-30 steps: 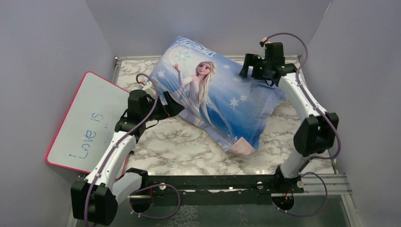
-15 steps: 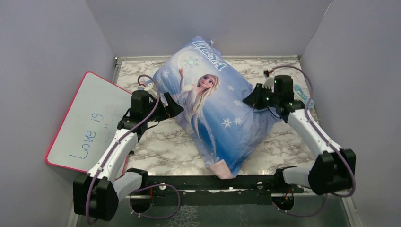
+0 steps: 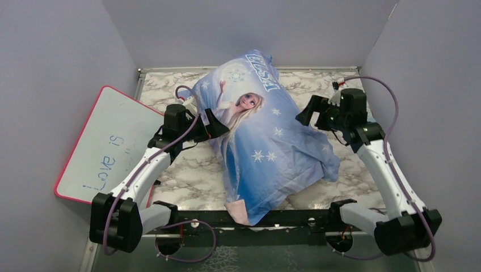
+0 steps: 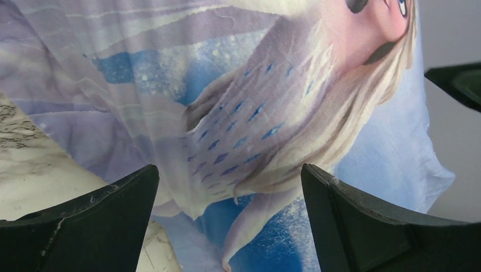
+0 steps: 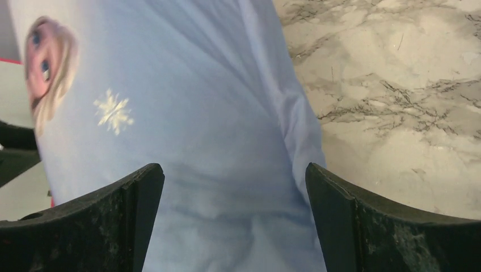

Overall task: Remove the pillowcase from the pillow
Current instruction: Turn over the pillow at the center of the board.

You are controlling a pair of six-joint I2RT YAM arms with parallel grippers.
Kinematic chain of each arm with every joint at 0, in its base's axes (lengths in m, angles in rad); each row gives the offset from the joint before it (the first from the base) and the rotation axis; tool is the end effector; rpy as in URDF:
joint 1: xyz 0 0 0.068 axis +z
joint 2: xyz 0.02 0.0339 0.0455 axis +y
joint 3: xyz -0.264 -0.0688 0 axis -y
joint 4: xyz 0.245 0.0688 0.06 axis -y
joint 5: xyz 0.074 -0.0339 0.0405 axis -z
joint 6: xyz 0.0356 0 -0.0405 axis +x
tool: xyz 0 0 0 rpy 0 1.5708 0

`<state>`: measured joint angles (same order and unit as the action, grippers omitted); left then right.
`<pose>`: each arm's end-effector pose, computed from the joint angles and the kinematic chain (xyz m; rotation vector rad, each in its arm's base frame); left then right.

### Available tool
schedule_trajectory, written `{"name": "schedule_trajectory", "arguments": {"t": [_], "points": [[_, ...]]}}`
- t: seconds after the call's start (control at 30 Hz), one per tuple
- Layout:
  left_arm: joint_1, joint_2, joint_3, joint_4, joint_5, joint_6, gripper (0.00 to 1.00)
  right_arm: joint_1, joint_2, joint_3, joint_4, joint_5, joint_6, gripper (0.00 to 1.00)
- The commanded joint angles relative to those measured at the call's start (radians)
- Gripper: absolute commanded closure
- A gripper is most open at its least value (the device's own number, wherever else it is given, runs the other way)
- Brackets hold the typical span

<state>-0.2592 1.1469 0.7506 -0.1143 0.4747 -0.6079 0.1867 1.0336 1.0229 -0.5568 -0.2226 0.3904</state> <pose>0.2402 -0.0805 0.2633 -0.0731 2.1814 -1.0064 0.2169 0.0490 0.3392 0.0885 2.1760 0.5721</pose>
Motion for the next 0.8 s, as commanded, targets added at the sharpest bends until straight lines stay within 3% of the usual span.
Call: {"name": "schedule_trajectory", "arguments": {"t": [0.0,0.2,0.23,0.33,0.47,0.63,0.77], "points": [[-0.018,-0.030,0.021,0.005,0.055,0.031,0.02,-0.012,0.200,0.075,-0.024,-0.026,-0.023,0.00],[-0.025,-0.051,-0.032,-0.015,0.093,0.048,0.02,-0.012,0.472,0.058,0.101,-0.475,-0.025,0.00],[-0.028,-0.046,-0.043,-0.009,0.099,0.046,0.02,-0.011,0.513,0.047,0.133,-0.579,-0.024,0.08],[-0.052,-0.001,-0.059,0.032,0.114,0.049,0.03,-0.010,0.542,-0.008,0.311,-0.832,0.077,0.49],[-0.112,0.084,-0.021,0.079,0.096,0.044,0.06,-0.012,0.402,0.050,0.331,-0.725,0.135,0.97],[-0.192,0.155,0.053,0.184,0.041,0.011,0.07,-0.019,0.188,0.254,0.181,-0.437,0.125,1.00],[-0.259,0.287,0.173,0.265,0.042,-0.007,0.07,-0.020,0.085,0.394,0.157,-0.398,0.095,0.99]]}}
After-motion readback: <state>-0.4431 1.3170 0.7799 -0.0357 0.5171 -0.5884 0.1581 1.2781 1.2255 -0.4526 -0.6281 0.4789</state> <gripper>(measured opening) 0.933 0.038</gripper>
